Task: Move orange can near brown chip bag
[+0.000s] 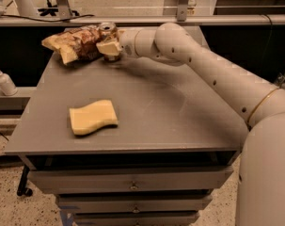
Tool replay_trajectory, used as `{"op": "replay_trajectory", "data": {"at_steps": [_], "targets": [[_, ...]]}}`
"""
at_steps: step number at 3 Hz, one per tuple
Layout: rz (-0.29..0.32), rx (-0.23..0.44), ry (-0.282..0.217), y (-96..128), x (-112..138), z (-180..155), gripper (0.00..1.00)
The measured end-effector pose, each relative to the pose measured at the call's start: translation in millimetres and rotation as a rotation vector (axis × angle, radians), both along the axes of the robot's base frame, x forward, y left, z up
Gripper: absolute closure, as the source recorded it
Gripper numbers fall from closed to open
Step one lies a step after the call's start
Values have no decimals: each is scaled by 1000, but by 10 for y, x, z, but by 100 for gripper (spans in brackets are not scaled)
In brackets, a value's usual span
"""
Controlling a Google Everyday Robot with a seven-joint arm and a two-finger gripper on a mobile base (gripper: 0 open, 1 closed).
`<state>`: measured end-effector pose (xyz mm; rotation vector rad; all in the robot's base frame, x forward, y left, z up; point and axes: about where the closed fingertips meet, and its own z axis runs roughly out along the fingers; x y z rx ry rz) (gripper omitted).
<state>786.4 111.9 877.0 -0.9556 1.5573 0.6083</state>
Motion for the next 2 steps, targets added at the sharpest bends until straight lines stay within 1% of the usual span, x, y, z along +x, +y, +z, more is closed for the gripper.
{"op": "replay_trajectory", "data": {"at_steps": [2], "targets": [[-24, -1, 1, 53, 51, -27, 12]]}}
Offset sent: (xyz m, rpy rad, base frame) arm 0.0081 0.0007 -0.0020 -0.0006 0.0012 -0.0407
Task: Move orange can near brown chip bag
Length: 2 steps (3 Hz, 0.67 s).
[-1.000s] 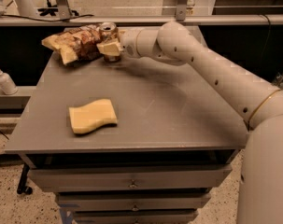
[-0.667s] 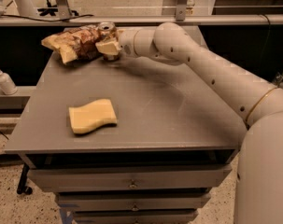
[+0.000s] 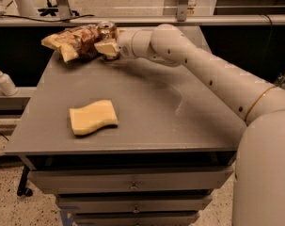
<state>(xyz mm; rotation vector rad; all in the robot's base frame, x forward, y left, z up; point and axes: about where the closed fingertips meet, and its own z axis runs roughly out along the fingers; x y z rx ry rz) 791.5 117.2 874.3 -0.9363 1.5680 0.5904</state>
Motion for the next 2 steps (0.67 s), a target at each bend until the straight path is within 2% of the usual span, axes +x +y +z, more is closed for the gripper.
{"op": "replay_trajectory", "data": {"at_steps": [1, 2], "targets": [[4, 4, 10, -11, -13, -5, 0], [20, 19, 26, -73, -35, 16, 0]]}}
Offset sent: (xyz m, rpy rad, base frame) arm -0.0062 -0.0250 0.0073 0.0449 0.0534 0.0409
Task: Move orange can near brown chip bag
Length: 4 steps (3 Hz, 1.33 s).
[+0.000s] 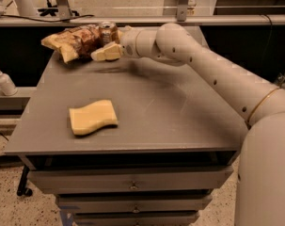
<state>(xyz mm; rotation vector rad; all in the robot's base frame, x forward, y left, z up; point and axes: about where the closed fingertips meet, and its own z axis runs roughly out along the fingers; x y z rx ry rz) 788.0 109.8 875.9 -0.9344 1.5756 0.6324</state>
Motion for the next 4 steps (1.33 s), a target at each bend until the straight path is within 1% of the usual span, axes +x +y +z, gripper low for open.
{"op": "replay_trajectory", "data": {"at_steps": [1, 2, 3, 4], "targets": [[12, 20, 7, -310, 21, 89, 0], [6, 14, -27, -813, 66, 311, 0], [-14, 0, -106, -1324, -8, 685, 0], [-22, -7, -147, -1735, -212, 978, 0]]}}
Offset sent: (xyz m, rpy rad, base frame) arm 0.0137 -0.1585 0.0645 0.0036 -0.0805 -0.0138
